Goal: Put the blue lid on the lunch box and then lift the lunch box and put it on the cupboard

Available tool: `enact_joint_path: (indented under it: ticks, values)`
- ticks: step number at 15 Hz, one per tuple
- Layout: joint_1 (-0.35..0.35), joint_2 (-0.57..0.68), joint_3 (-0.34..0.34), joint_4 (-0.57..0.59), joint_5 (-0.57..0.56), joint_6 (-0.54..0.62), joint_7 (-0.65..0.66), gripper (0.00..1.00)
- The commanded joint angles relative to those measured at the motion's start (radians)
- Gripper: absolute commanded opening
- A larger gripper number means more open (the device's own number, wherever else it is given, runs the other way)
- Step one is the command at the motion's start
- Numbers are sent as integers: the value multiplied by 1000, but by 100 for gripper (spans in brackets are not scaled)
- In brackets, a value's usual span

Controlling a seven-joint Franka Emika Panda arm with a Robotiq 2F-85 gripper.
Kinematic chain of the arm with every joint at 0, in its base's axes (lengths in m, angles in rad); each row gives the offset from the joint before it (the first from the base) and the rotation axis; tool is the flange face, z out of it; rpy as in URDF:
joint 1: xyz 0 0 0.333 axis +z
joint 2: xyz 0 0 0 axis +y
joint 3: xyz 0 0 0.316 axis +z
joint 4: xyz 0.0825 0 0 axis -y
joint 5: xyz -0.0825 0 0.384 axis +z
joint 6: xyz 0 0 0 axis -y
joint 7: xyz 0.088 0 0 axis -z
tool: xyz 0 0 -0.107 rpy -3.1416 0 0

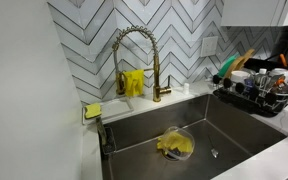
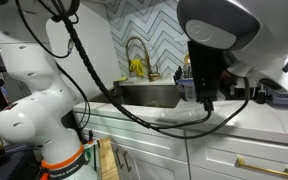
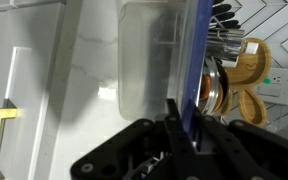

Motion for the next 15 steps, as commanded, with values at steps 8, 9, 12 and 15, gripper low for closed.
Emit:
enact_joint_path:
  ticks: [8, 9, 12, 15]
  values:
    - [-20, 61, 17, 16, 62, -15, -25, 3]
    - [-22, 72, 18, 15, 70, -8, -26, 3]
    - [-32, 114, 20, 21, 107, -10, -53, 3]
    - [-45, 152, 24, 22, 151, -17, -110, 3]
